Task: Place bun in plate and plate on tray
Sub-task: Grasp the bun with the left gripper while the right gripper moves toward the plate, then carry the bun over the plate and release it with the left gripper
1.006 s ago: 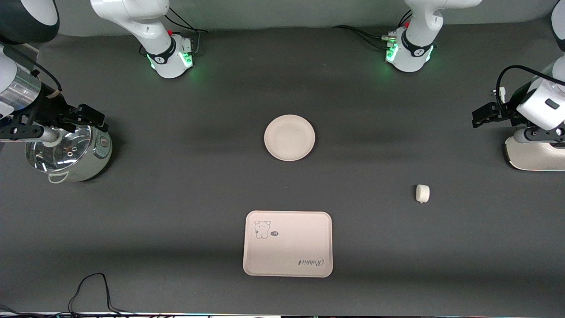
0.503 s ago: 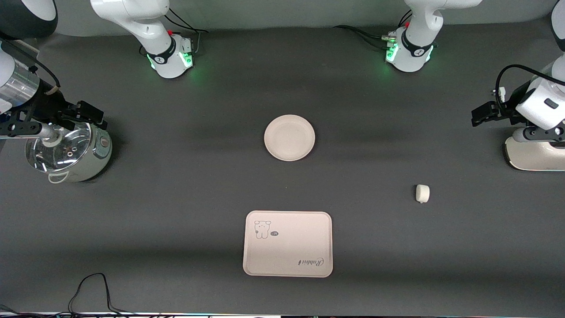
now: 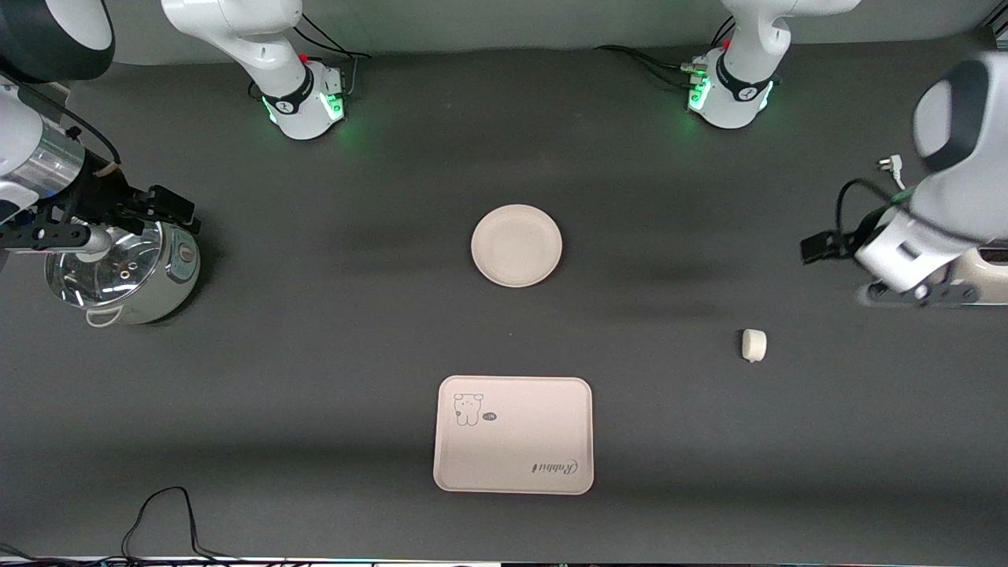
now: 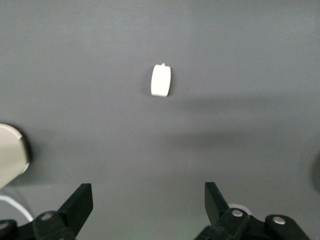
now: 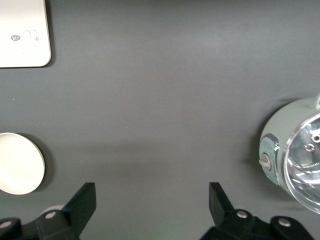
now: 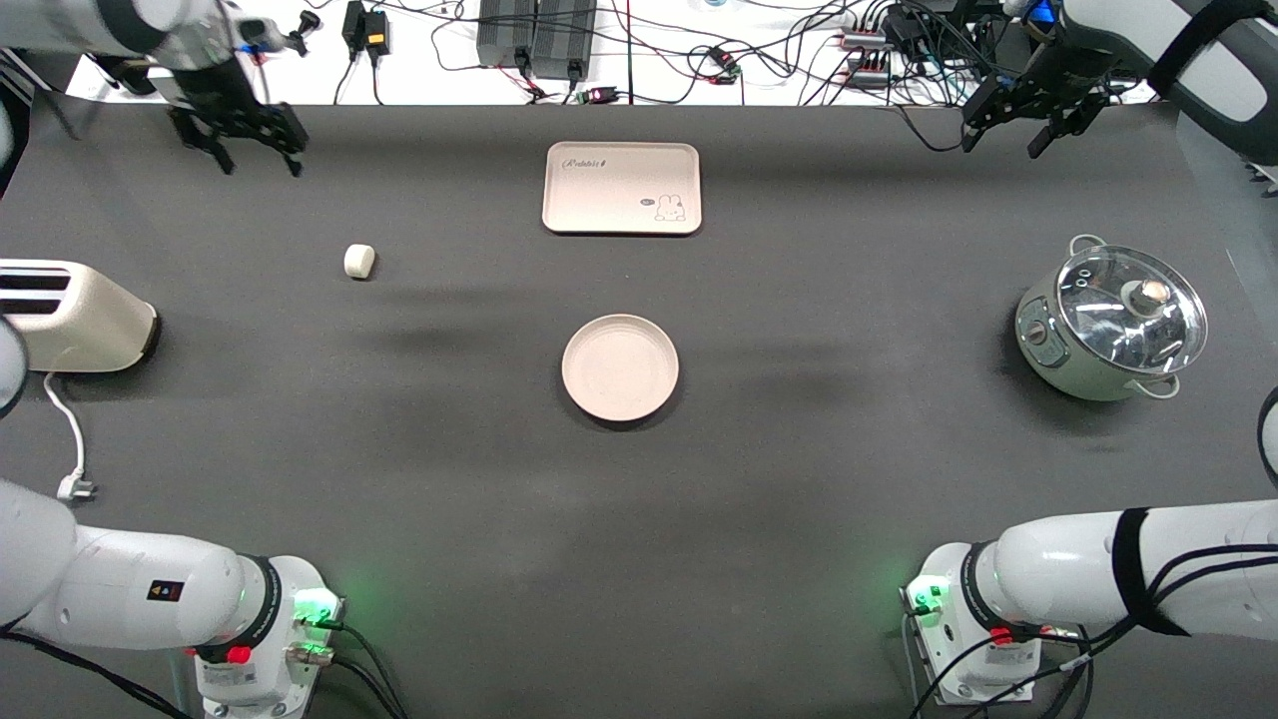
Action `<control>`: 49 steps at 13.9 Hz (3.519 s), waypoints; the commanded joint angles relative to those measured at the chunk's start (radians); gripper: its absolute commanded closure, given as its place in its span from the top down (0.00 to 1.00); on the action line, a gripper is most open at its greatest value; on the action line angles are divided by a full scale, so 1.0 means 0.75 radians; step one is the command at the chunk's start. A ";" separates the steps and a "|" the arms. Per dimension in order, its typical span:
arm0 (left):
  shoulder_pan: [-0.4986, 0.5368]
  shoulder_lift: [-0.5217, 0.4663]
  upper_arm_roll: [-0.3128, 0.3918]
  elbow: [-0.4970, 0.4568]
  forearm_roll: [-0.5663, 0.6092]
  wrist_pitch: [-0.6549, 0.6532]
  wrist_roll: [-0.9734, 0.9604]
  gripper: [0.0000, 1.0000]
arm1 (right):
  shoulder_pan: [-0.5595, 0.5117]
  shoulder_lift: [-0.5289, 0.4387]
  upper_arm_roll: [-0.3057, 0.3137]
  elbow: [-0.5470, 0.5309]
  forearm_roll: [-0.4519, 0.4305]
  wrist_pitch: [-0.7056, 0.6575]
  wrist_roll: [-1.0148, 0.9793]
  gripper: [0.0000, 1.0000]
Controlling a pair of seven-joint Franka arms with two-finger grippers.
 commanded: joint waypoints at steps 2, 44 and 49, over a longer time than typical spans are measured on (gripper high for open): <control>-0.016 0.254 0.003 0.039 0.004 0.229 0.001 1.00 | -0.002 -0.004 0.073 -0.111 0.042 0.150 0.087 1.00; -0.007 0.052 -0.458 0.282 0.036 -0.345 -0.497 0.32 | 0.029 0.457 0.529 -0.347 0.095 0.993 0.529 0.00; -0.048 0.113 -0.825 0.309 0.036 -0.229 -1.064 0.32 | 0.031 0.477 0.578 -0.359 0.099 1.003 0.691 1.00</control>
